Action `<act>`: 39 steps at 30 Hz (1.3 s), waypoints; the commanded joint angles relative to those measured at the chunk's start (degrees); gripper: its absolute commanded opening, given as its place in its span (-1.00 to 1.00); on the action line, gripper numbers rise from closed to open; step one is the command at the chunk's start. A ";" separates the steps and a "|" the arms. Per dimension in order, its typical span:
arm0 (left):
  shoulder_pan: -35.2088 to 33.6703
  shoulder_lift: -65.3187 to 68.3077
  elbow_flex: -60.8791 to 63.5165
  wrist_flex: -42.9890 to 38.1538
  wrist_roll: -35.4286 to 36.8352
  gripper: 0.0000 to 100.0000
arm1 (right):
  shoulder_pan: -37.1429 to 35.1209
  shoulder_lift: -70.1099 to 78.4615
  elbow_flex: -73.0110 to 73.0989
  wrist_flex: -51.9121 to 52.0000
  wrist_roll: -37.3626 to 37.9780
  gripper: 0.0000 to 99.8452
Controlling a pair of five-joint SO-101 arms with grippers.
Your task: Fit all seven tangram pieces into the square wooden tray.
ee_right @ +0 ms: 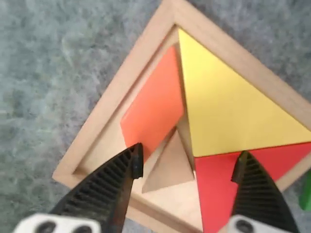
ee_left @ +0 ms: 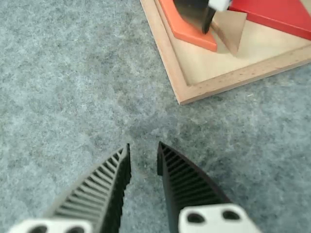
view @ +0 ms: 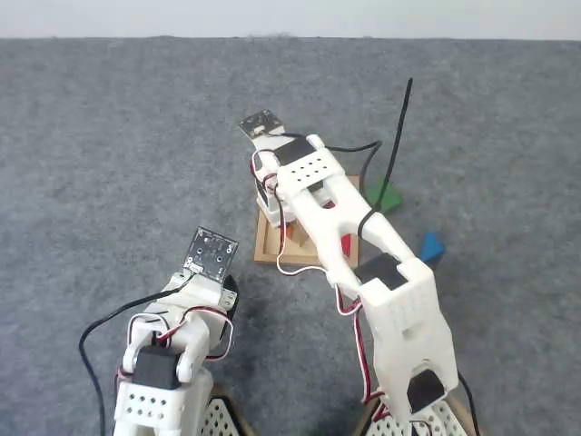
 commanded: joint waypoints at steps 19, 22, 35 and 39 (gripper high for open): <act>0.09 0.09 -0.40 -0.18 0.35 -0.82 | 5.05 -35.74 50.37 -28.35 5.27 -0.93; 0.09 0.09 -0.40 -0.18 0.35 -0.82 | 4.79 -31.78 49.23 -28.88 5.27 -0.92; 0.09 0.09 -0.40 -0.18 0.35 -0.82 | 4.79 -16.75 32.00 -25.80 5.27 -0.91; 0.09 0.09 -0.40 -0.18 0.35 -0.82 | 4.44 -12.79 26.90 -23.96 5.27 -0.91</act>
